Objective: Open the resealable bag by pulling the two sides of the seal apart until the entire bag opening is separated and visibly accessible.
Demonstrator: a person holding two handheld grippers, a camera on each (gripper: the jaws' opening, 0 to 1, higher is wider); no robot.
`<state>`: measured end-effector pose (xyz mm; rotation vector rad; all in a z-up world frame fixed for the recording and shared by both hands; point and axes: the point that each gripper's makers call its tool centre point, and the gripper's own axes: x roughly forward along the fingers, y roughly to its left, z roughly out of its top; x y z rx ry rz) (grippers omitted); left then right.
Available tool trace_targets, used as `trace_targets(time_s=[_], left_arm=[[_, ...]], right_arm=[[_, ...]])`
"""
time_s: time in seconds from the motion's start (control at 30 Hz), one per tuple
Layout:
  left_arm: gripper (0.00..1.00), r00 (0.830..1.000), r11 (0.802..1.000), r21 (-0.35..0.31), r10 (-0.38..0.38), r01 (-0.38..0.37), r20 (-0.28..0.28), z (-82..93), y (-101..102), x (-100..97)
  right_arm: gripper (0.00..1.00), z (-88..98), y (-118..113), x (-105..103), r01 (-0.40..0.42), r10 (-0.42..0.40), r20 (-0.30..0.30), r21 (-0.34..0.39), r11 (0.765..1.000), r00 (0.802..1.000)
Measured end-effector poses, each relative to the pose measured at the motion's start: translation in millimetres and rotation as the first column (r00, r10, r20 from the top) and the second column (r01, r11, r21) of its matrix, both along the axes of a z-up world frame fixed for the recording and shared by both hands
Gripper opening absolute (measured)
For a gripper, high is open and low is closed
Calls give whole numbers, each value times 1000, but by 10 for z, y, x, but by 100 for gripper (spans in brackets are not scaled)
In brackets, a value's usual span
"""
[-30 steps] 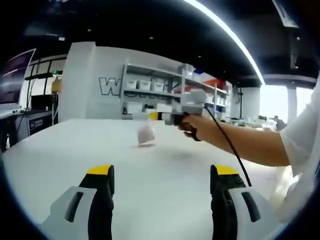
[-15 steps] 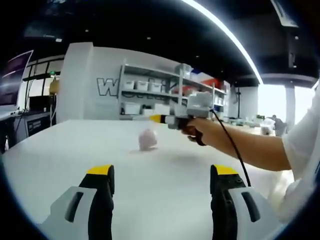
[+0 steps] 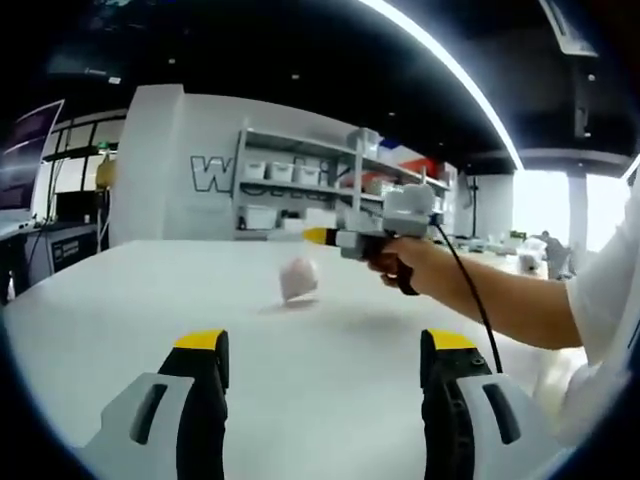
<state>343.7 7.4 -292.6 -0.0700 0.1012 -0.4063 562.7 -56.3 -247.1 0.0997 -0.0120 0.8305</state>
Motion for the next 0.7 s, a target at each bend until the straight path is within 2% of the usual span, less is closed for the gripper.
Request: trace_targets(time_s=[0.07, 0.13, 0.33, 0.53, 0.6, 0.7], left_arm=[[78, 1000, 1000, -1, -2, 2, -1, 0, -3, -1], [78, 1000, 1000, -2, -3, 3, 0, 4, -3, -2], [77, 1000, 1000, -11, -11, 11, -1, 10, -19, -5], [77, 1000, 1000, -16, -21, 21, -2, 11, -48, -7], [76, 1000, 1000, -18, -25, 25, -1, 15, -56, -8], [76, 1000, 999, -23, -30, 30, -2, 20, -69, -11]], right_arm=[[0, -7, -13, -31, -1, 1, 1, 0, 1000, 1000], [0, 12, -17, 43, -2, 2, -2, 5, 1000, 1000], [0, 16, -18, -197, -9, 9, 2, 6, 1000, 1000], [0, 29, -21, -339, -17, 17, 0, 13, 1000, 1000], [0, 41, -33, -299, -19, 19, -4, 16, 1000, 1000], [0, 58, -27, -409, -24, 24, 0, 24, 999, 1000]])
